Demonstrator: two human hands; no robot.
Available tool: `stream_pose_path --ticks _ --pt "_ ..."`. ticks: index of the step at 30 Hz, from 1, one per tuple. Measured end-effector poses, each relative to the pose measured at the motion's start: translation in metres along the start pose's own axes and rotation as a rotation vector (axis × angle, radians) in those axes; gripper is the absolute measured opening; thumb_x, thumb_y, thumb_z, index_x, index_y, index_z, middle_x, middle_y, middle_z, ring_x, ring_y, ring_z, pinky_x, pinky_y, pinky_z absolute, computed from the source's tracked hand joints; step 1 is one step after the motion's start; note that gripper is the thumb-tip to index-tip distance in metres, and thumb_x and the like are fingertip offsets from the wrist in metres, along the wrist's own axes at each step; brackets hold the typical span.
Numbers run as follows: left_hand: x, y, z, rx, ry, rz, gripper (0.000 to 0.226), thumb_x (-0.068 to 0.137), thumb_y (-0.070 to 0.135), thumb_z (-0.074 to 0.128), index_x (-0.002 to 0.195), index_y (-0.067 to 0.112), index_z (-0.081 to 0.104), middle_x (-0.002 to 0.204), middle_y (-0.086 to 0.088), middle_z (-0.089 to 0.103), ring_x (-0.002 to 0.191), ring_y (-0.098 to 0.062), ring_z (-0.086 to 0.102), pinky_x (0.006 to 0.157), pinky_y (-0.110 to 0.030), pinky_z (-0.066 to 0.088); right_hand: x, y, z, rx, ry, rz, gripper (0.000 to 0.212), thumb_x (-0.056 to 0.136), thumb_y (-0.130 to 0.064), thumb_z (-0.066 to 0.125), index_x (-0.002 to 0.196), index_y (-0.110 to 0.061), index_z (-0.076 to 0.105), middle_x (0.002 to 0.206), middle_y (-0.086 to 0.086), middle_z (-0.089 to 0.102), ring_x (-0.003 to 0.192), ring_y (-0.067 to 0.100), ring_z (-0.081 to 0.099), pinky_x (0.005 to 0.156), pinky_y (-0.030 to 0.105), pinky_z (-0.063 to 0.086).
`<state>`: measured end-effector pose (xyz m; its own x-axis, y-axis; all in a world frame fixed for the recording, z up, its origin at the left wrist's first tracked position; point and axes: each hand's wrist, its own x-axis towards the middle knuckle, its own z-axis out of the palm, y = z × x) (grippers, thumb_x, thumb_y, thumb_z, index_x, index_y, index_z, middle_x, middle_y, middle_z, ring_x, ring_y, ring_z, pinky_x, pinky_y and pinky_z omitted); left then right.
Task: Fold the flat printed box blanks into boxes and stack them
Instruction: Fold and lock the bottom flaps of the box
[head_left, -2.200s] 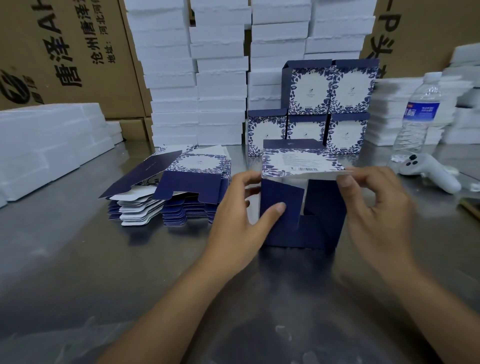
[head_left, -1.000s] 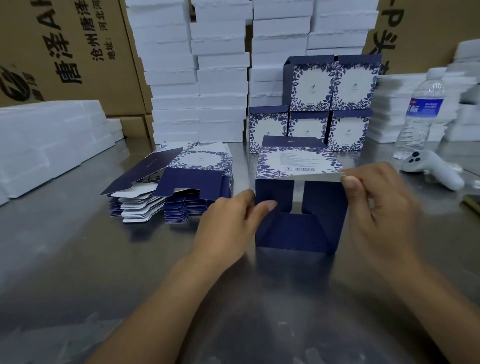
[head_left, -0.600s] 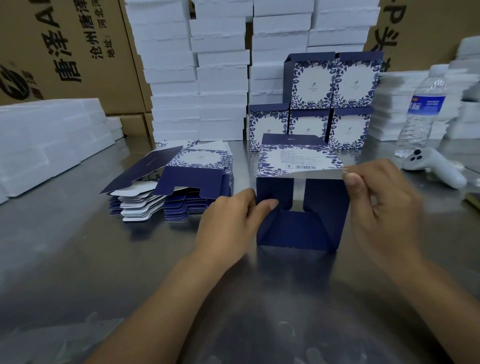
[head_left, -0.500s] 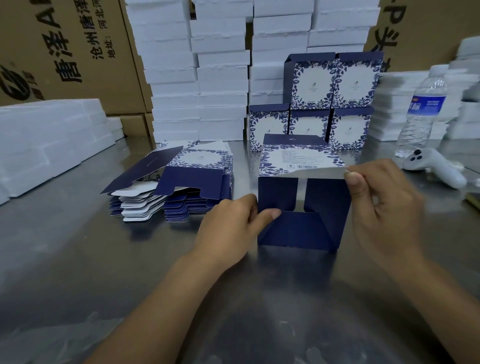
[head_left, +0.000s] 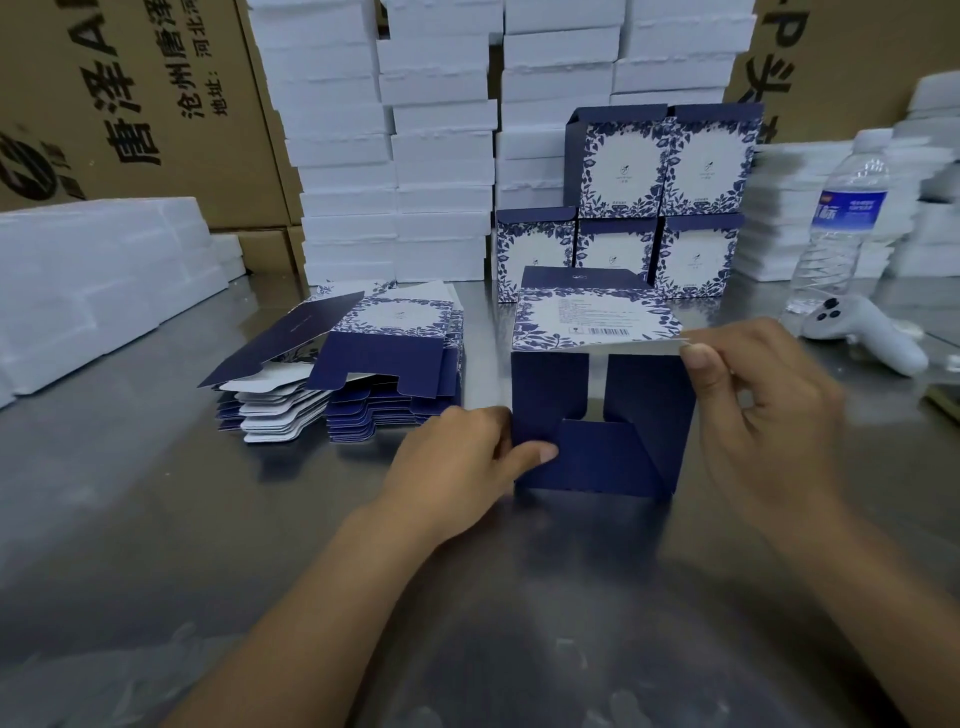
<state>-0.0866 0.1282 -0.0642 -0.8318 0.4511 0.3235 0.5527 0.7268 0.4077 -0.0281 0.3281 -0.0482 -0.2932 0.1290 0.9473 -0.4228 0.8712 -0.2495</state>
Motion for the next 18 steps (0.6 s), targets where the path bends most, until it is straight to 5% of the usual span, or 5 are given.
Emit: stream_pose_path --ticks 5,13,18 --pt "-0.0003 -0.0002 0.0045 0.031 -0.012 0.027 0.036 0.094 0.050 0.045 0.082 0.016 0.051 0.059 0.005 0.043 0.066 -0.024 0.047 0.058 -0.034 0.033 -0.0002 0.0002 -0.0001 0.013 0.001 0.001 0.034 0.096 -0.022 0.045 0.085 0.000 0.068 0.080 -0.001 0.050 0.071 -0.001 0.037 0.071 0.000 0.031" --pt "0.0013 -0.0027 0.0004 0.014 -0.095 -0.004 0.039 0.089 0.054 0.053 0.070 0.020 0.045 0.065 0.006 0.051 0.068 -0.020 0.054 0.058 -0.033 0.037 0.0008 -0.0006 -0.0006 0.019 -0.010 0.015 0.033 0.096 -0.021 0.045 0.084 0.000 0.068 0.079 0.000 0.050 0.071 -0.001 0.037 0.070 0.000 0.030" --pt "0.0003 -0.0030 0.0015 0.014 -0.115 0.031 0.033 0.090 0.047 0.056 0.081 0.014 0.055 0.074 0.001 0.062 0.074 -0.023 0.057 0.064 -0.036 0.045 0.0004 0.0007 -0.0002 0.035 -0.016 0.030 0.035 0.097 -0.023 0.044 0.085 -0.001 0.068 0.080 0.000 0.050 0.071 0.001 0.038 0.068 0.001 0.032"
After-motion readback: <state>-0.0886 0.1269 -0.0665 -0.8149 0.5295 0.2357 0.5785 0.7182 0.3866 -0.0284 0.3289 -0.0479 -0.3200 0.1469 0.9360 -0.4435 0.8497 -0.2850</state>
